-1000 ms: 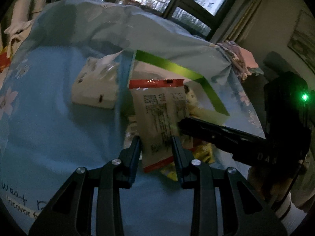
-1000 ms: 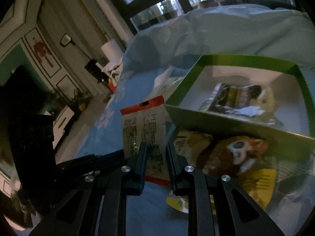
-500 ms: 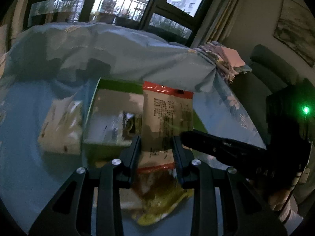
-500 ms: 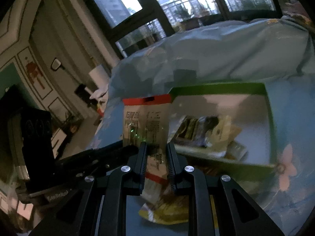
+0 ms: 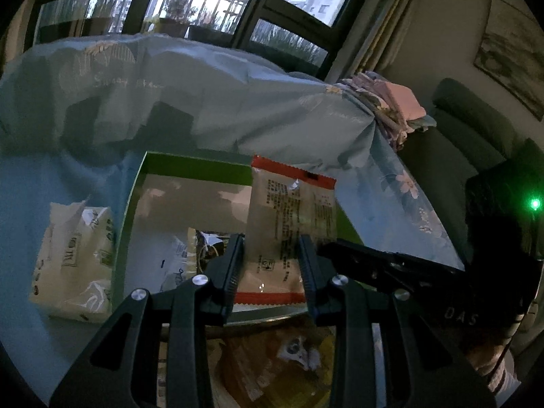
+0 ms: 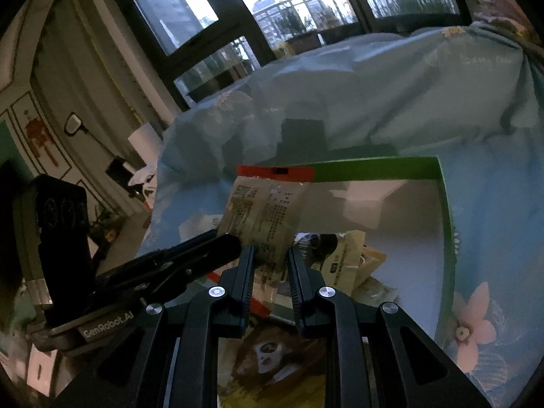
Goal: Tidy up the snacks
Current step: 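Carry the white red-edged packet into the green box, then lower the packet into the box and open the left gripper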
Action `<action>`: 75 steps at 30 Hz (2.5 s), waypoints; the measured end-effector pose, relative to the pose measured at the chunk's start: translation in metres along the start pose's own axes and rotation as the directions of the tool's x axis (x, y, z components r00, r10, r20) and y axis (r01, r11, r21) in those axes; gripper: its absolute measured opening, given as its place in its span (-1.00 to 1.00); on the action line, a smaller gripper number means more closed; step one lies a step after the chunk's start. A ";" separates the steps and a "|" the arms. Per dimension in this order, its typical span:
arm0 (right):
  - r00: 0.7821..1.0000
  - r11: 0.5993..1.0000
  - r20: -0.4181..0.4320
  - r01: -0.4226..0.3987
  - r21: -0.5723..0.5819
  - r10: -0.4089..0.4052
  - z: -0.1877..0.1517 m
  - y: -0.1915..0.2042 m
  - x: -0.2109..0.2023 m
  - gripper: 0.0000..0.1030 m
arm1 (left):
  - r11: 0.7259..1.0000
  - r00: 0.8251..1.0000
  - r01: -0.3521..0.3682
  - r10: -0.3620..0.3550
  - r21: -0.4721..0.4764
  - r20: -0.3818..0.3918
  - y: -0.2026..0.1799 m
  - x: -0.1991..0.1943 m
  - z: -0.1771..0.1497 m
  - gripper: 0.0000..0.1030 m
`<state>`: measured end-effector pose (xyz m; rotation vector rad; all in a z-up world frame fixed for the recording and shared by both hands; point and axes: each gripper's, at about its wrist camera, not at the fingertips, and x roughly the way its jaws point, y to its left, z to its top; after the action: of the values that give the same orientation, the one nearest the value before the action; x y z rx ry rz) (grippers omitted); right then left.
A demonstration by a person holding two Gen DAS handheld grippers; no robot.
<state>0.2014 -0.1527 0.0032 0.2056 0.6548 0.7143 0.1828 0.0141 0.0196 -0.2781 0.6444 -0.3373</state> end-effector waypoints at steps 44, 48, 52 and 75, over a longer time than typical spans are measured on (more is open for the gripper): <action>0.996 0.999 -0.081 0.048 0.002 -0.048 -0.003 -0.018 0.049 -0.59 | 0.999 0.997 -0.018 0.015 -0.050 -0.074 0.021 0.035 -0.012 -0.36; 0.995 0.999 -0.084 0.052 -0.001 -0.052 -0.003 -0.018 0.050 -0.59 | 0.999 0.997 -0.022 0.018 -0.049 -0.079 0.021 0.036 -0.013 -0.36; 0.994 0.998 -0.086 0.060 -0.008 -0.061 -0.004 -0.017 0.050 -0.59 | 0.998 0.996 -0.023 0.019 -0.050 -0.084 0.021 0.038 -0.014 -0.36; 0.994 0.998 -0.091 0.063 -0.007 -0.064 -0.004 -0.019 0.052 -0.58 | 0.998 0.995 -0.032 0.028 -0.046 -0.091 0.020 0.042 -0.016 -0.36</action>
<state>0.2383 -0.1325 -0.0328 0.1488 0.7438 0.6667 0.2089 0.0139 -0.0221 -0.2995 0.7462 -0.3073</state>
